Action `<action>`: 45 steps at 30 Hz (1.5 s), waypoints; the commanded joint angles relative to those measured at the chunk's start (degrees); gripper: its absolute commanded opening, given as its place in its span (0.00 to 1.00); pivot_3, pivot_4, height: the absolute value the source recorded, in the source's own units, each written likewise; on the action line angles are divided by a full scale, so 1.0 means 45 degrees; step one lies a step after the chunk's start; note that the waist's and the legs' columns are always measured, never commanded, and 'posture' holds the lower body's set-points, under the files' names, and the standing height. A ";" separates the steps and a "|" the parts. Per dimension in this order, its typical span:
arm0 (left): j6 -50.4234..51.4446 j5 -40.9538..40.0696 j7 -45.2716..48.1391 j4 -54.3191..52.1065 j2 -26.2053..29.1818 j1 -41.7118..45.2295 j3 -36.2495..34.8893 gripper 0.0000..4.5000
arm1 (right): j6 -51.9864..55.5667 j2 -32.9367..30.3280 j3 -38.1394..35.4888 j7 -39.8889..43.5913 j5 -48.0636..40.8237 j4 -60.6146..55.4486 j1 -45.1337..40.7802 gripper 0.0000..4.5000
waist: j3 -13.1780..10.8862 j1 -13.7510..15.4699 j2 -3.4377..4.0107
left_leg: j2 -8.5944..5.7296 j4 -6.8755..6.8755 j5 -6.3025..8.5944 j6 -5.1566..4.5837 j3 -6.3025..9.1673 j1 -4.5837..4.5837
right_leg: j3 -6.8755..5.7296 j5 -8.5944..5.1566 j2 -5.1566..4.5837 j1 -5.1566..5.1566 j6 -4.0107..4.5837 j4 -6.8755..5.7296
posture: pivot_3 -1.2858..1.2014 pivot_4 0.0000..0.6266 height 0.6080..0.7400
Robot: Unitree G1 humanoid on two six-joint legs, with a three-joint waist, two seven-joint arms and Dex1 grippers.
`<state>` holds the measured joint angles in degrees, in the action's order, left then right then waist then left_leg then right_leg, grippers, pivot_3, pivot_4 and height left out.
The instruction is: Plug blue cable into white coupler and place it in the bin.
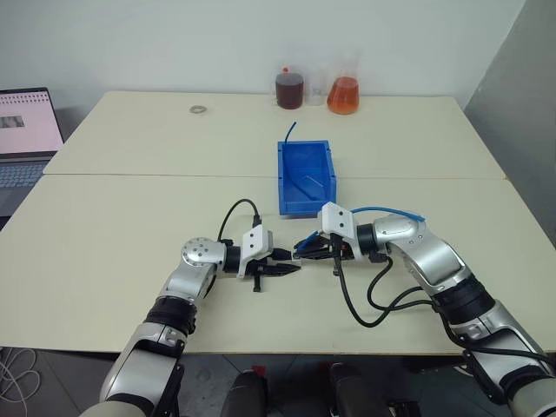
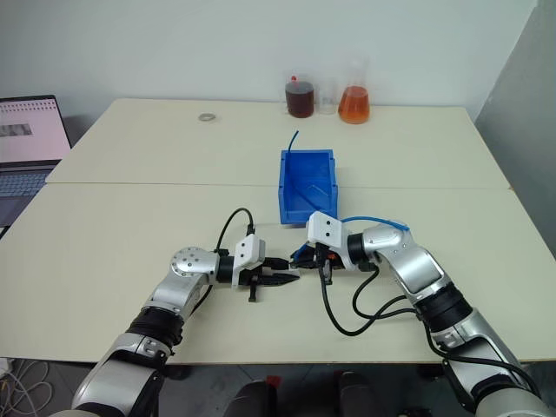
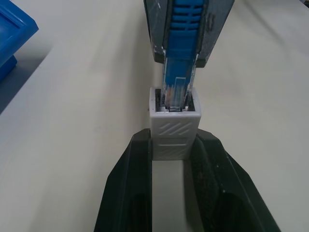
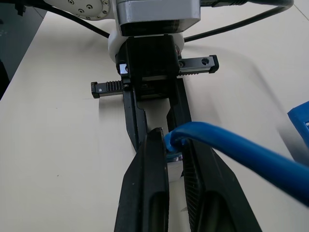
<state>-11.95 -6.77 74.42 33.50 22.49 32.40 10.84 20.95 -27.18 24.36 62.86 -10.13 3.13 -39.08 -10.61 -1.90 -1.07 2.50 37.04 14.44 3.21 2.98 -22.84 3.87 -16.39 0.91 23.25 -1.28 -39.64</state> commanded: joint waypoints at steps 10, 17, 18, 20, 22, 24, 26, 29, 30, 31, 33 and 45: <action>-0.0050 -0.0007 -0.0316 -0.0051 0.0060 0.0114 -0.0072 0.17 | -0.0722 0.0558 0.1023 0.0572 0.1563 0.1924 -0.0438 0.03 | 0.0013 -0.0020 0.0001 | -0.0001 0.0009 -0.0002 -0.0002 -0.0003 0.0035 | 0.0006 -0.0001 0.0003 -0.0012 0.0000 -0.0052 | 0.52 0.24 1.00; 0.0148 -0.0114 -0.0439 -0.0198 0.0116 0.0052 -0.0185 0.17 | -0.1430 0.0749 0.1150 0.0339 0.2176 0.2843 -0.0269 0.03 | 0.0032 -0.0054 0.0004 | 0.0001 0.0008 -0.0007 -0.0009 -0.0004 0.0063 | 0.0011 -0.0001 0.0008 -0.0025 0.0000 -0.0070 | 0.52 0.24 1.00; 0.0207 -0.0158 -0.0415 -0.0259 0.0150 0.0024 -0.0211 0.25 | -0.1442 0.0791 0.1127 0.0308 0.2181 0.2917 -0.0268 0.03 | 0.0040 -0.0072 0.0005 | 0.0000 0.0008 -0.0008 -0.0010 -0.0004 0.0067 | 0.0011 -0.0001 0.0009 -0.0027 0.0000 -0.0072 | 0.52 0.24 1.00; 0.0559 -0.0353 -0.0161 -0.0404 0.0213 -0.0003 -0.0228 0.36 | -0.1448 0.0877 0.1026 0.0283 0.2158 0.3073 -0.0304 0.03 | 0.0058 -0.0107 0.0004 | 0.0002 0.0007 -0.0010 -0.0014 -0.0004 0.0076 | 0.0011 -0.0002 0.0011 -0.0033 -0.0001 -0.0075 | 0.52 0.24 1.00; 0.0655 -0.0389 -0.0111 -0.0464 0.0236 0.0005 -0.0246 0.47 | -0.1456 0.0938 0.0925 0.0233 0.2154 0.3223 -0.0375 0.03 | 0.0078 -0.0157 0.0003 | 0.0002 0.0005 -0.0013 -0.0019 -0.0003 0.0083 | 0.0011 -0.0001 0.0014 -0.0037 -0.0001 -0.0079 | 0.52 0.24 1.00; 0.0727 -0.0384 -0.0116 -0.0513 0.0255 0.0009 -0.0274 0.55 | -0.1507 0.0961 0.0860 0.0222 0.2192 0.3336 -0.0435 0.03 | 0.0084 -0.0225 0.0004 | 0.0004 0.0005 -0.0015 -0.0023 -0.0002 0.0089 | 0.0011 -0.0002 0.0016 -0.0043 -0.0002 -0.0081 | 0.52 0.24 1.00; 0.0879 -0.0446 -0.0053 -0.0714 0.0346 -0.0056 -0.0308 0.65 | -0.1508 0.1008 0.0806 0.0201 0.2202 0.3388 -0.0456 0.03 | 0.0084 -0.0256 0.0004 | 0.0004 0.0003 -0.0019 -0.0029 0.0000 0.0092 | 0.0011 -0.0002 0.0017 -0.0044 -0.0002 -0.0081 | 0.52 0.24 1.00; 0.1531 -0.0636 0.0017 -0.1628 0.0765 -0.0410 -0.0445 0.78 | -0.1397 0.1035 0.0640 0.0109 0.2115 0.3237 -0.0420 0.03 | 0.0084 -0.0304 0.0004 | 0.0005 0.0002 -0.0021 -0.0032 0.0002 0.0092 | 0.0012 -0.0002 0.0019 -0.0045 -0.0003 -0.0083 | 0.52 0.24 1.00; 0.1717 -0.0685 0.0010 -0.2023 0.1030 -0.0619 -0.0523 0.83 | -0.1222 0.1058 0.0488 0.0024 0.1993 0.3105 -0.0390 0.03 | 0.0084 -0.0304 0.0005 | 0.0007 0.0002 -0.0021 -0.0032 0.0002 0.0092 | 0.0012 -0.0002 0.0019 -0.0044 -0.0002 -0.0083 | 0.52 0.24 1.00; 0.1811 -0.0713 0.0013 -0.2430 0.1338 -0.0876 -0.0612 0.86 | -0.0987 0.1077 0.0293 -0.0099 0.1842 0.2919 -0.0343 0.03 | 0.0084 -0.0330 0.0004 | 0.0007 0.0001 -0.0022 -0.0032 0.0004 0.0092 | 0.0011 -0.0002 0.0019 -0.0044 -0.0002 -0.0084 | 0.52 0.24 1.00; 0.1973 -0.0759 -0.0284 -0.3604 0.2012 -0.1470 -0.0966 0.97 | 0.0184 0.1189 -0.0498 -0.0496 0.1156 0.2179 -0.0290 0.03 | 0.0083 -0.0358 0.0005 | 0.0017 -0.0003 -0.0022 -0.0032 0.0004 0.0095 | 0.0018 -0.0002 0.0025 -0.0043 -0.0002 -0.0085 | 0.52 0.24 1.00; 0.9343 -0.3611 -0.6090 -1.1901 0.1532 -0.2332 -0.3443 0.99 | 0.7854 0.2006 -0.5637 -0.4591 -0.2383 -0.1065 -0.2898 0.03 | 0.0034 -0.0089 0.0006 | 0.0001 0.0002 -0.0024 -0.0023 0.0029 -0.0005 | -0.0006 -0.0001 -0.0007 0.0011 0.0000 -0.0057 | 0.52 0.24 1.00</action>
<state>25.20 -20.48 52.17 -15.21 30.29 20.57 -2.35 54.07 -18.87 2.44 45.78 -19.49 -2.02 -48.44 -10.46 -2.30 -1.05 2.51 37.04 14.34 3.10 3.12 -22.84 3.83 -16.40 0.89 23.30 -1.28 -39.90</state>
